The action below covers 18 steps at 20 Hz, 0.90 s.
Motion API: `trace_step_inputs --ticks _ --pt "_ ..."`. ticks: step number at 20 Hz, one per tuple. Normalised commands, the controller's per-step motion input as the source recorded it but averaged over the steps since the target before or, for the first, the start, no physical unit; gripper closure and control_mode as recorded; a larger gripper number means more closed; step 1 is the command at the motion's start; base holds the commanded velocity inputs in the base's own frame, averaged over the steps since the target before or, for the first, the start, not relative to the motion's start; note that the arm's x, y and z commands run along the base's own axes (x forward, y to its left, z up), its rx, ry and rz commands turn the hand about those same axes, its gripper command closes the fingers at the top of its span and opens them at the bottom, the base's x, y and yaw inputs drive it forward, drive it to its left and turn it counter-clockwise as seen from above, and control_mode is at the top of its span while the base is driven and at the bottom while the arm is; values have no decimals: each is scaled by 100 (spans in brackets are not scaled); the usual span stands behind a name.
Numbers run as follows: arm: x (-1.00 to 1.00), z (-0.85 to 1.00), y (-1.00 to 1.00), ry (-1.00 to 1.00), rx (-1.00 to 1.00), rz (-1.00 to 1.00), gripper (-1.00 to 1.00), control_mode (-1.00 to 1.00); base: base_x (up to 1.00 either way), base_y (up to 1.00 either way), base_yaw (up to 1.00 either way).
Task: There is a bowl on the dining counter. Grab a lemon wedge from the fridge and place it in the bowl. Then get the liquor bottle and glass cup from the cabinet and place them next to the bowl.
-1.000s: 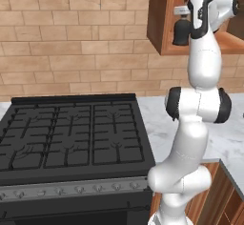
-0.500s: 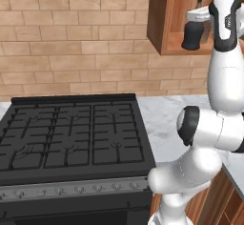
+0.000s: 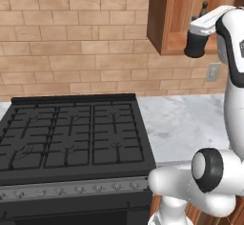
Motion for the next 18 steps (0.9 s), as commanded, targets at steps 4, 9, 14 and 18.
trace_step_inputs --ticks 4,9,14,18 --pt "-100 0 35 0 0 0 100 -100 0 0 0" --pt "-100 0 32 0 0 0 100 -100 0 0 0" --pt "-96 -10 45 1 0 0 100 -100 0 0 0" --pt "-68 -42 29 14 0 2 100 -100 0 0 0"
